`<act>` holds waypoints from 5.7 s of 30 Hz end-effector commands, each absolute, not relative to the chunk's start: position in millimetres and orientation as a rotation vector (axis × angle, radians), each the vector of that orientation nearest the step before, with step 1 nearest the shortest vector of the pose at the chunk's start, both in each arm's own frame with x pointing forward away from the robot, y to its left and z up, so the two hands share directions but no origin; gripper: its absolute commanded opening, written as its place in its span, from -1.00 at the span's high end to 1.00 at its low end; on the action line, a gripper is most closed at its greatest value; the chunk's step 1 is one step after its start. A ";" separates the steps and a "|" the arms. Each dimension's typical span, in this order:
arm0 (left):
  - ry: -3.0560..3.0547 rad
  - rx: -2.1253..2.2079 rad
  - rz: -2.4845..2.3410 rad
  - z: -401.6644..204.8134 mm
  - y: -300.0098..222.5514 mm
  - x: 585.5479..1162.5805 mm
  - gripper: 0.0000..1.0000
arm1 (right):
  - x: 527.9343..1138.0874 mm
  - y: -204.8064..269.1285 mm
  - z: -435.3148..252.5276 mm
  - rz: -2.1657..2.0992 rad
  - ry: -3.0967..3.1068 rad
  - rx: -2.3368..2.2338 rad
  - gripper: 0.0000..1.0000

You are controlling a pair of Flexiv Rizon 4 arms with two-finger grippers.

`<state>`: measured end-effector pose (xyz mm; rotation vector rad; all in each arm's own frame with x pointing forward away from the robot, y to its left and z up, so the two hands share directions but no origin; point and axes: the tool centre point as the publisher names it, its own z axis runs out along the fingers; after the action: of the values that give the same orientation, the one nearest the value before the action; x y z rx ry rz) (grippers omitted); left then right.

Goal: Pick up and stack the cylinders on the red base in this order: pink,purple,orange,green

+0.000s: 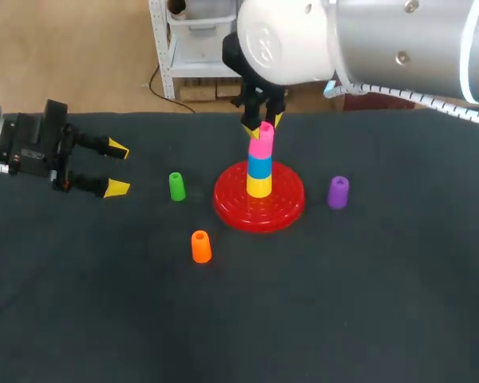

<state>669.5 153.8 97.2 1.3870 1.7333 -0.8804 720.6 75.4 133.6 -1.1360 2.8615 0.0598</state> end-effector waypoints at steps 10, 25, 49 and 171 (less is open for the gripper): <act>1.735 1.388 -0.879 97.2 153.8 669.3 -1.00 | 715.0 83.7 111.8 -0.007 2.870 -1.169 1.00; 1.735 1.388 -0.879 97.2 153.8 669.3 -1.00 | 723.4 62.9 157.8 0.022 2.679 -0.897 -1.00; 1.735 1.388 -0.879 97.2 153.8 669.3 -1.00 | 708.6 -60.1 64.4 0.109 2.848 -0.597 -1.00; 1.735 1.388 -0.879 97.2 153.8 669.3 -1.00 | 725.5 68.6 193.1 0.276 2.538 -1.827 1.00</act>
<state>669.5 153.8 97.2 1.3871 1.7333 -0.8804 718.3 63.9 195.3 -1.7904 2.5103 0.2736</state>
